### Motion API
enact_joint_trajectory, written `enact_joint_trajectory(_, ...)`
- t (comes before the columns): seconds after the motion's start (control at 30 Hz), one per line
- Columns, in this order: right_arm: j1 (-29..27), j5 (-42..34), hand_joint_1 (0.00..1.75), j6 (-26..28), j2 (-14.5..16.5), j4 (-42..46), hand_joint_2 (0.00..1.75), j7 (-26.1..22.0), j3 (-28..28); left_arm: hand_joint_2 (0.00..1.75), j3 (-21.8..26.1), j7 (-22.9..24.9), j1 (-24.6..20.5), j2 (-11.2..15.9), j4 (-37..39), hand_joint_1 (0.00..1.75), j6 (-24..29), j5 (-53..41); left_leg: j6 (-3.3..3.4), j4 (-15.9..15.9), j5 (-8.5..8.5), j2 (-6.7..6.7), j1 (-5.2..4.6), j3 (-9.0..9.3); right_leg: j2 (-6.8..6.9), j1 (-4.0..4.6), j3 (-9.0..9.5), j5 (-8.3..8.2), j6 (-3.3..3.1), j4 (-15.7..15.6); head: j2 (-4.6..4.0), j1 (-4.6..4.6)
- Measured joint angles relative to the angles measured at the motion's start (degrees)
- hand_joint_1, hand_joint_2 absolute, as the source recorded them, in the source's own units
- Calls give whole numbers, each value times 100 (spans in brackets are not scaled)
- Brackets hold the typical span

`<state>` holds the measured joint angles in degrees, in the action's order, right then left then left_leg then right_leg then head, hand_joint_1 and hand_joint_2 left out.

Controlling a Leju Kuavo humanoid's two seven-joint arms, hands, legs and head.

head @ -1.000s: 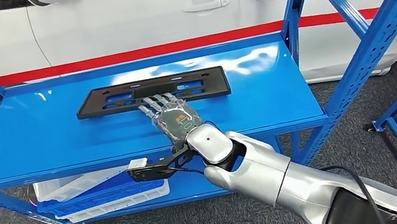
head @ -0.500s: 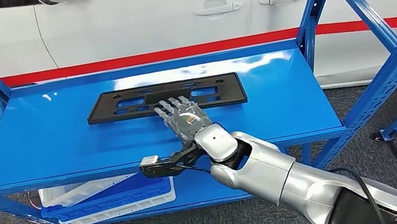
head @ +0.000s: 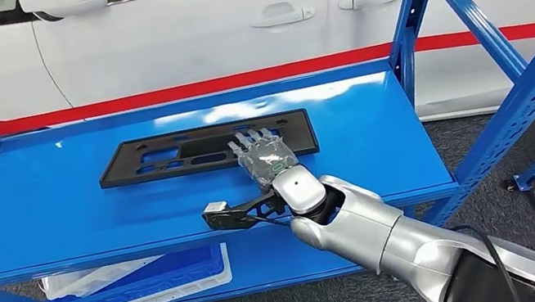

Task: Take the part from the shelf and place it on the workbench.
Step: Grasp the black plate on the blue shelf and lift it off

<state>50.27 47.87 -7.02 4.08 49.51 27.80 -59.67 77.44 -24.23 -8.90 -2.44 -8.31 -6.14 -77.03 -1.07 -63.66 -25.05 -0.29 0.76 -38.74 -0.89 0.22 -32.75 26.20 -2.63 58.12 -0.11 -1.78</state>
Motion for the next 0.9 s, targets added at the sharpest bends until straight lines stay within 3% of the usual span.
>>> enact_joint_trajectory(0.07, 10, 0, 0, -1, -3, -17, 175, 0, 0, 0, 15, 0, -15, 1, 1, 0, 1, -2, 50, 538, 171, -5, -26, 233, -2, 17, 30, 51, 45, 7, 0, 5)
enact_joint_trajectory(0.17, 16, 0, 0, 0, -8, -32, 175, 0, 0, 0, 27, 1, -21, 0, 1, 0, 1, -4, 144, 631, 104, -10, -36, 290, -1, 22, 30, 102, 121, 1, 0, 13)
enact_joint_trajectory(0.23, 26, 0, 0, 2, -13, -37, 175, 0, 0, 0, 37, 0, -15, -1, 1, 0, 2, -4, 216, 679, 77, -5, -15, 375, 13, 18, -47, 233, 181, 225, 0, 22)
enact_joint_trajectory(0.27, 30, 0, 0, 2, -16, -40, 175, 0, 0, 0, 45, -1, -17, -1, 1, 0, 2, -4, 249, 697, 59, -3, -6, 419, 21, 14, -186, 352, 204, 510, 0, 26)
enact_joint_trajectory(0.33, 21, -10, 0, -13, -25, -54, 175, 18, 0, 0, 64, -1, -25, 1, 1, 0, 2, -4, 291, 692, 5, -1, -12, 472, 25, -2, -636, 592, 228, 1280, 0, 35)
enact_joint_trajectory(0.37, 6, -25, 0, -27, -31, -66, 175, 44, 0, 0, 71, 0, -25, 2, 1, 0, 2, -4, 294, 682, -25, -3, -13, 495, 26, -14, -843, 627, 234, 1563, 0, 36)
enact_joint_trajectory(0.4, -7, -47, 0, -43, -37, -80, 175, 79, 0, 0, 76, 1, -20, 3, 1, 0, 3, -4, 293, 671, -60, -5, -14, 524, 27, -25, -964, 562, 238, 1665, 0, 37)
enact_joint_trajectory(0.43, -14, -68, 0, -55, -43, -95, 175, 122, 0, 0, 79, 2, -15, 3, 1, 0, 3, -5, 287, 656, -102, -8, -13, 563, 28, -36, -976, 392, 237, 1549, 0, 37)
enact_joint_trajectory(0.5, -11, -89, 0, -61, -51, -121, 175, 205, 0, 0, 85, 9, -7, 2, 1, 0, 2, -13, 262, 629, -196, -15, -11, 658, 30, -46, -719, -60, 219, 856, 0, 37)
enact_joint_trajectory(0.53, -2, -90, 0, -61, -54, -132, 175, 242, 0, 0, 91, 13, -12, 2, 1, 0, 1, -19, 235, 607, -244, -21, -20, 691, 30, -42, -560, -192, 207, 506, 0, 36)
enact_joint_trajectory(0.6, 8, -91, 0, -52, -60, -154, 175, 296, 0, 0, 107, 19, -24, 1, 1, 0, -2, -33, 169, 598, -299, -27, -29, 716, 21, -19, -396, -212, 173, 199, 0, 30)
enact_joint_trajectory(0.73, 14, -92, 0, -20, -90, -213, 175, 414, 2, 0, 122, 24, -30, -6, 3, 0, -3, -78, 49, 473, -423, -6, -10, 680, -1, -23, -308, -163, 58, 114, 0, 16)
enact_joint_trajectory(0.77, 17, -93, 0, -20, -97, -228, 175, 445, 2, 0, 122, 25, -31, -10, 4, 0, -4, -92, 26, 238, -526, -1, -6, 564, 1, -33, -269, -149, 27, 95, 0, 9)
enact_joint_trajectory(0.83, 1, -103, 0, -33, -115, -267, 175, 491, 2, 0, 123, 26, -30, -15, 7, 0, -7, -113, -6, -519, -767, 2, -3, 127, 5, -22, -216, -106, -13, 86, 0, -7)
enact_joint_trajectory(0.9, -53, -130, 0, -50, -139, -318, 175, 511, 2, 0, 125, 30, -13, -14, 7, 0, -9, -127, -11, -1019, -774, 2, -3, -267, 1, -6, -165, -57, -27, 89, 0, -7)
